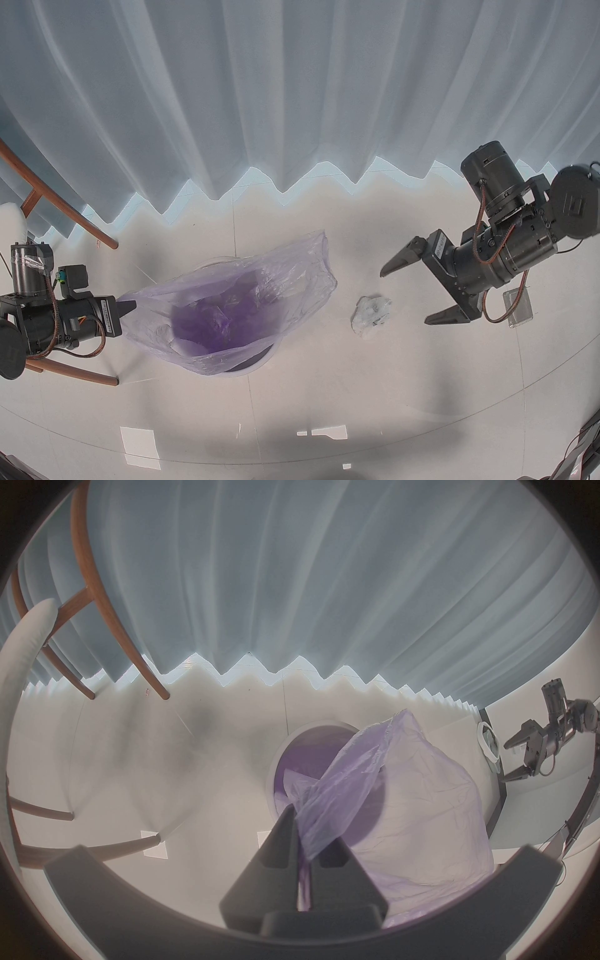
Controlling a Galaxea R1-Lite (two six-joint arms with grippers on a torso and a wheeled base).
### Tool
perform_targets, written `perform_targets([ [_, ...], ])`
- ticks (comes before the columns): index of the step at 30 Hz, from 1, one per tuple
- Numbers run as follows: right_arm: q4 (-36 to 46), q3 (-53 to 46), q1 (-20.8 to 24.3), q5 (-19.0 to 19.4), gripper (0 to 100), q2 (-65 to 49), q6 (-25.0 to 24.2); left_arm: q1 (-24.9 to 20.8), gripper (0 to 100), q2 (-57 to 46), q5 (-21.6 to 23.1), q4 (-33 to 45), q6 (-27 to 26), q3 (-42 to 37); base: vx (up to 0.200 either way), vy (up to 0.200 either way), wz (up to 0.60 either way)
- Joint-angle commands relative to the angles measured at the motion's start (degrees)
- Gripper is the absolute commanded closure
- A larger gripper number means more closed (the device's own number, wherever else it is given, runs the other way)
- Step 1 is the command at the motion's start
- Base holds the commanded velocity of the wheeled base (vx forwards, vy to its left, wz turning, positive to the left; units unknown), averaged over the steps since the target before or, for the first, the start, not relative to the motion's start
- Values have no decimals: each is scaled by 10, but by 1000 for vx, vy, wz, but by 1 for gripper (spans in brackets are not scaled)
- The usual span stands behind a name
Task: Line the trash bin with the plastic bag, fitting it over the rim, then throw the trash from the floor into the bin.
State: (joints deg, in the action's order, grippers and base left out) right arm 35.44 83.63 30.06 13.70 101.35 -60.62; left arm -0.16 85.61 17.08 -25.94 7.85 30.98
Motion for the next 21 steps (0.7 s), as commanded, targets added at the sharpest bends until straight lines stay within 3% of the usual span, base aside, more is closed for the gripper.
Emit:
perform_targets([
  [1, -653, -356, 96, -73, 0, -35, 110, 1, 100, 6, 0, -34, 16, -19, 0, 0, 0],
  [10, -653, -319, 110, -73, 0, 21, 92, -2, 100, 6, 0, -35, 16, -27, 0, 0, 0],
  [21, -574, -257, 141, -73, 0, 83, -35, -5, 100, 6, 1, -65, 16, -48, 0, 0, 0],
])
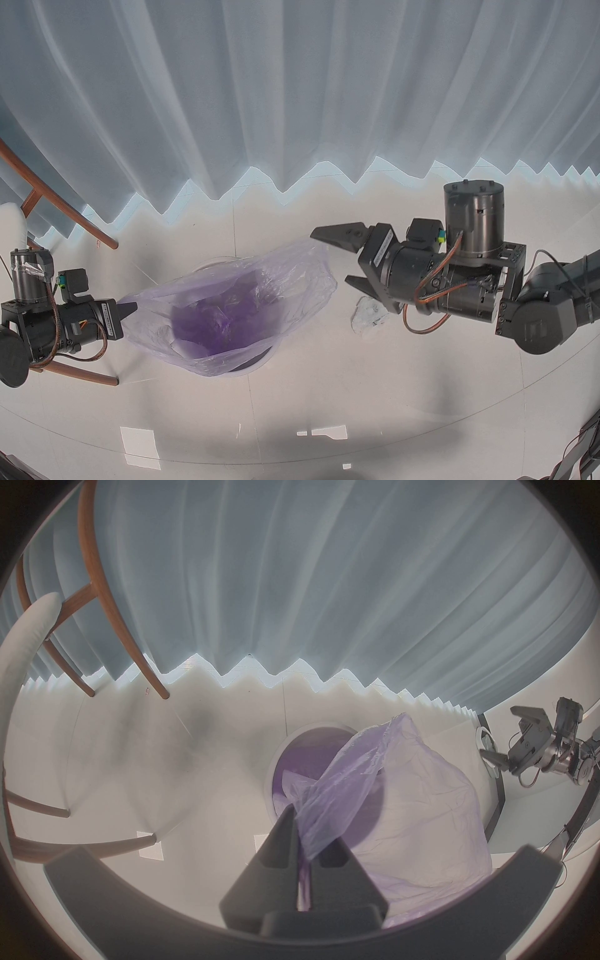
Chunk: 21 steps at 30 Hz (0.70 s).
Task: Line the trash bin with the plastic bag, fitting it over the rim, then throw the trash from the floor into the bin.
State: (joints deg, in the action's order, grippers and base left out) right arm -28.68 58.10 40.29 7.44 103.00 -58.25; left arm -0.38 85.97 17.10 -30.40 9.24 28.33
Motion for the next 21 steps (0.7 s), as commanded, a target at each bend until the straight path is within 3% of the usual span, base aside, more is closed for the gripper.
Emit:
perform_targets([
  [1, 72, 2, 43, -10, 0, 70, -67, -2, 100, 3, 0, -20, 3, -21, 0, 0, 0],
  [10, 93, 4, 51, -9, 0, 90, -79, -4, 100, 5, 0, -21, 3, -22, 0, 0, 0],
  [21, 92, 92, 52, -10, 0, 136, -121, -9, 100, 7, 0, -21, 3, -28, 0, 0, 0],
])
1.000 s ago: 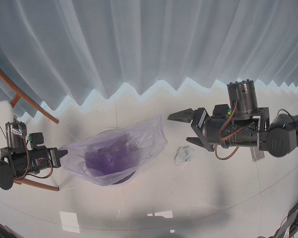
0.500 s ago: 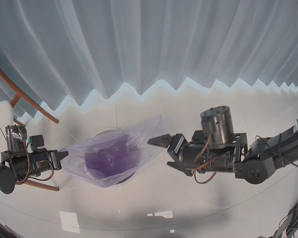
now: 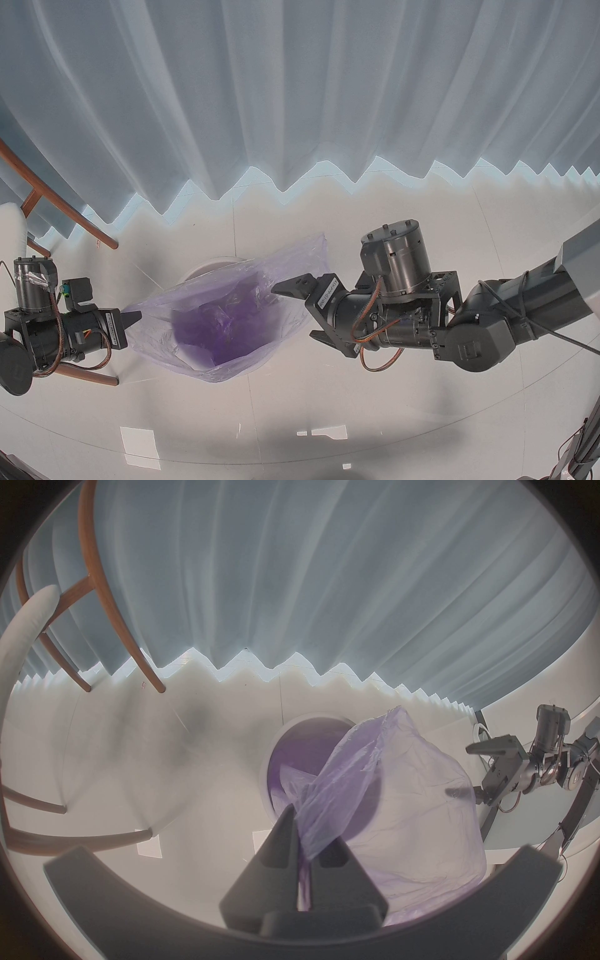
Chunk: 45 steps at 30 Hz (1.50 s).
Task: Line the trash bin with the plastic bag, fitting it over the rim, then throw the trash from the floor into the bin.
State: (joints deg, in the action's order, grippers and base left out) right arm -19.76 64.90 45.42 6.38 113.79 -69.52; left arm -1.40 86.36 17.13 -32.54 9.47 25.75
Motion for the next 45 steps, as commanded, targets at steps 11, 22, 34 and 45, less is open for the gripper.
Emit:
perform_targets([
  [11, 1, 61, 29, -6, 100, 53, -6, 3, 100, 14, -1, 1, -1, -16, 0, 0, 0],
  [22, 1, 18, 55, -8, 100, 64, -4, 6, 100, 44, -37, -24, 0, -72, 0, 0, 0],
  [34, -4, 16, 63, -8, 100, 100, -5, 16, 100, 149, -63, -175, 1, -156, 0, 0, 0],
  [45, -46, 22, 63, -48, 100, 161, 40, 45, 100, 280, -65, -312, 2, -172, 0, 0, 0],
])
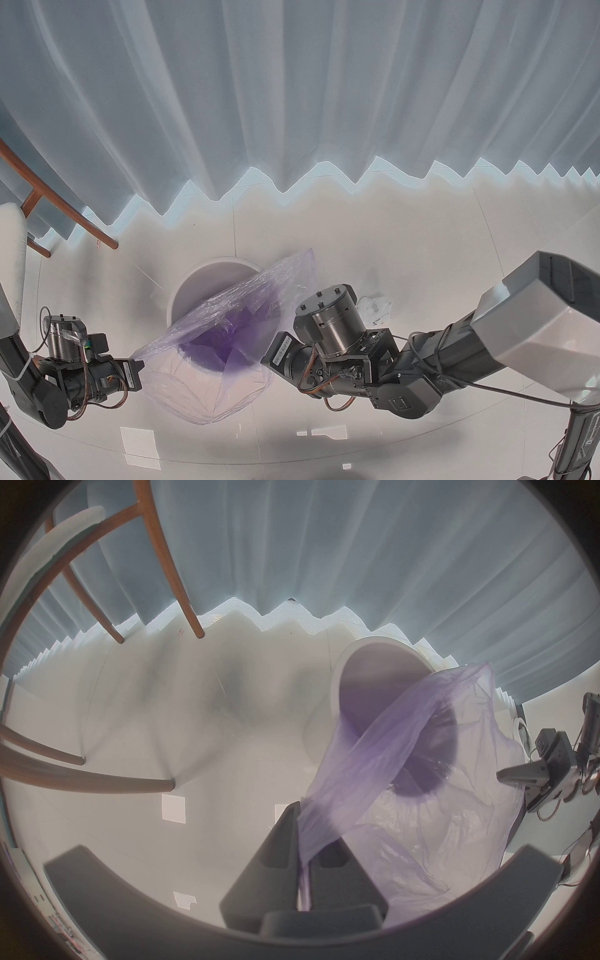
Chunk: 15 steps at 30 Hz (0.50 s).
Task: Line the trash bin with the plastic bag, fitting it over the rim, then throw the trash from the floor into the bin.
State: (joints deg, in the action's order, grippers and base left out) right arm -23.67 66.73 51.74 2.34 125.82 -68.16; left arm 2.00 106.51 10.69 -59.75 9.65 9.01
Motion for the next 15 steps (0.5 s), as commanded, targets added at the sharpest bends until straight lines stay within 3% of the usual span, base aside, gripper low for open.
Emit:
perform_targets([
  [1, -7, 3, 0, -8, 100, 46, 35, 11, 100, 91, -1, -54, -1, -6, 0, 0, 0],
  [13, -1, 47, -15, -50, 100, 109, 50, 2, 100, 251, -30, -284, 1, -28, 0, 0, 0],
  [15, 0, 49, -16, -52, 100, 112, 50, 1, 100, 260, -30, -294, 1, -29, 0, 0, 0],
])
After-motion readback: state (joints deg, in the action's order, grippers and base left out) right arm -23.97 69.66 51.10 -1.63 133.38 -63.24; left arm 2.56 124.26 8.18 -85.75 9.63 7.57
